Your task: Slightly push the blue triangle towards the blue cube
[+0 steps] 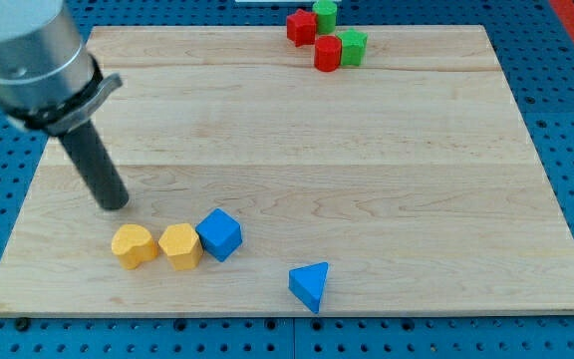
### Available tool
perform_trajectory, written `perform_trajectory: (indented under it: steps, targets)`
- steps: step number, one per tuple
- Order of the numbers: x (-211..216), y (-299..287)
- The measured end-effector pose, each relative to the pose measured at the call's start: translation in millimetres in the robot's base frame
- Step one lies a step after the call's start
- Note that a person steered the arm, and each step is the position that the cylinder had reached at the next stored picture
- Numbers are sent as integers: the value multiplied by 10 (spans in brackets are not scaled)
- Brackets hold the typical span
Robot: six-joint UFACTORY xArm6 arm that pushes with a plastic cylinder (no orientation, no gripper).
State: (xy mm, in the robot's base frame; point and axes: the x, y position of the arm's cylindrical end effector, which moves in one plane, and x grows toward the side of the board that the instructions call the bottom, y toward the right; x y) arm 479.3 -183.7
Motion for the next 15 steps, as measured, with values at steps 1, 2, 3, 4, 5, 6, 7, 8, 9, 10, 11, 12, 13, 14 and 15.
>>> perform_trajectory:
  steps: [1,2,3,4,5,6,7,8,9,10,11,12,13,14,15]
  targets:
    - [-226,590]
    - [-337,1387]
    - [-295,2176]
    - [187,2863]
    - [815,3470]
    - [1386,3655]
    - [1395,3618]
    - [1396,3526]
    - [1390,3391]
    - [1147,3198]
    - [1397,2707]
    - [1396,2713]
    - [1395,2632]
    - [1392,2500]
    - [1384,2307]
